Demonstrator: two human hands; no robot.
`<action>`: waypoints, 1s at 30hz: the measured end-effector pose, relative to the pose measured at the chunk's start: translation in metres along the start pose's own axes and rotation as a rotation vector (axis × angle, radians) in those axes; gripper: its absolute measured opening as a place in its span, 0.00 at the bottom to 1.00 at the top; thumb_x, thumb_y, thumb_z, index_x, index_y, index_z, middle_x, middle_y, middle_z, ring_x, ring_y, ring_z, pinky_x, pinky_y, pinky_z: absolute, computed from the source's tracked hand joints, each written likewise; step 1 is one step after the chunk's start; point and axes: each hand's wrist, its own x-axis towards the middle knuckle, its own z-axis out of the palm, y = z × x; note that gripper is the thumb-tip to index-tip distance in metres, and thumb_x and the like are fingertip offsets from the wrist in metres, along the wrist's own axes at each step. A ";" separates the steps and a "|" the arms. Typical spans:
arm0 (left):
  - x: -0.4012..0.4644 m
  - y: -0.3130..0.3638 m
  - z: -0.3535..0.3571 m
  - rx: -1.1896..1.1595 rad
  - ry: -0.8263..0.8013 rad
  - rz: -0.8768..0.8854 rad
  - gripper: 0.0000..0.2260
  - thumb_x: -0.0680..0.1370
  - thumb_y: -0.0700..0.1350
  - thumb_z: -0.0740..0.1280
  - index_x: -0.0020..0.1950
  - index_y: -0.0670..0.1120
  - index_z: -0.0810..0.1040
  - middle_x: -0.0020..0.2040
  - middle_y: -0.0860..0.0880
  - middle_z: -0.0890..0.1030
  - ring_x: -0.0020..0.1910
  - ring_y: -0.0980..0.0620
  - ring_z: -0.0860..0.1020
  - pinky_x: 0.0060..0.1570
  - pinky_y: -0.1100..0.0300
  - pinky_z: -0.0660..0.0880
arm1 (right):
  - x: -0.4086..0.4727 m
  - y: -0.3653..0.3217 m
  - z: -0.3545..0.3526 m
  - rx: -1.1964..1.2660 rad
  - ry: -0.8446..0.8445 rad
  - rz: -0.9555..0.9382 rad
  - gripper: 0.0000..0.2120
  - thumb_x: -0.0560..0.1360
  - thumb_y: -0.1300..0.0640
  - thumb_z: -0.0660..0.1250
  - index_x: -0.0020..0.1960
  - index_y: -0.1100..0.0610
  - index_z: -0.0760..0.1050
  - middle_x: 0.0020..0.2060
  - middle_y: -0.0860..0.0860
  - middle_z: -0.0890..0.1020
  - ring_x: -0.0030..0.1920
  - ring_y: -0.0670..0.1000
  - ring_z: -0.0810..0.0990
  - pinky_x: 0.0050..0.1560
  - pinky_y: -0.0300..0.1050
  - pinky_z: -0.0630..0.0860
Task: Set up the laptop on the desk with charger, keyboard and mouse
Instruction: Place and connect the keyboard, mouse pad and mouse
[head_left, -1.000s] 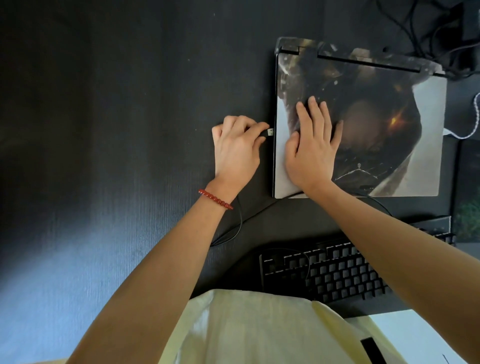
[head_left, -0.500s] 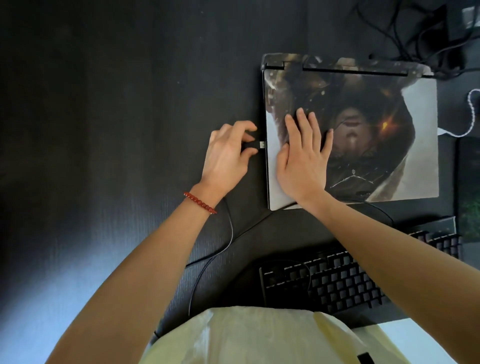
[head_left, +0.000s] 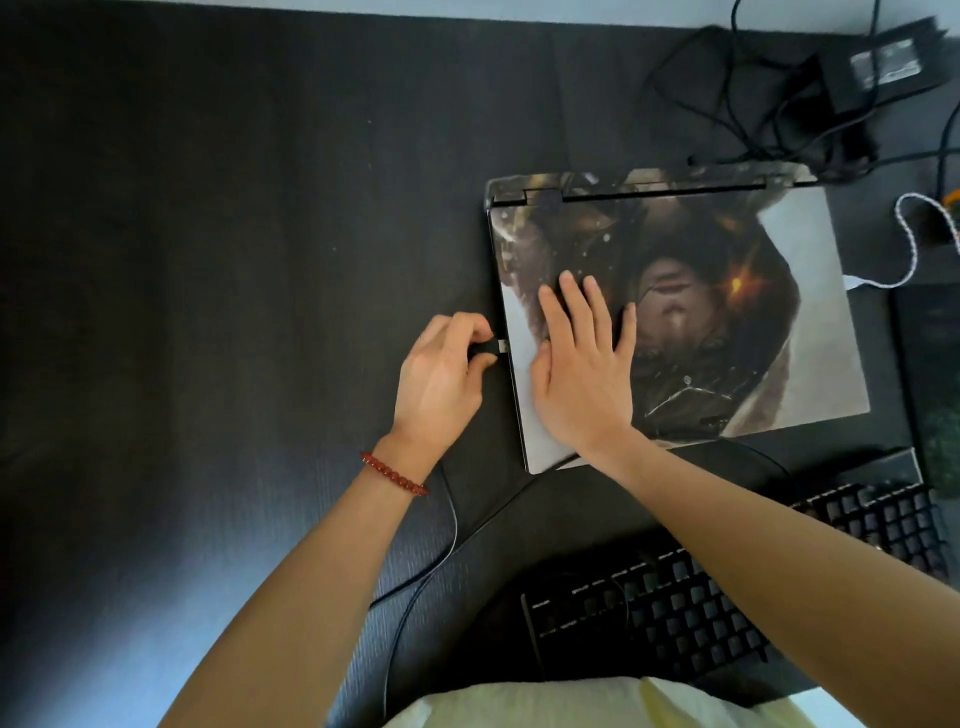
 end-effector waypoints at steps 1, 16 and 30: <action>0.000 0.000 0.001 0.029 0.019 0.027 0.10 0.68 0.32 0.71 0.46 0.39 0.75 0.43 0.44 0.80 0.44 0.51 0.76 0.48 0.58 0.70 | 0.000 0.000 0.000 -0.002 -0.004 0.000 0.26 0.75 0.53 0.48 0.72 0.56 0.61 0.73 0.55 0.64 0.74 0.57 0.58 0.71 0.67 0.52; 0.000 -0.003 0.006 0.099 0.064 0.186 0.10 0.66 0.30 0.71 0.42 0.40 0.76 0.40 0.46 0.80 0.43 0.55 0.72 0.50 0.60 0.67 | -0.001 0.001 0.003 -0.050 -0.035 -0.005 0.26 0.75 0.52 0.49 0.72 0.55 0.61 0.72 0.55 0.66 0.73 0.56 0.61 0.70 0.66 0.56; -0.014 0.044 -0.012 0.298 -0.081 -0.224 0.15 0.74 0.40 0.66 0.60 0.47 0.74 0.60 0.49 0.75 0.62 0.48 0.69 0.64 0.51 0.59 | 0.003 0.019 -0.013 0.158 -0.136 -0.089 0.24 0.78 0.53 0.54 0.74 0.53 0.59 0.75 0.51 0.59 0.76 0.52 0.53 0.73 0.59 0.45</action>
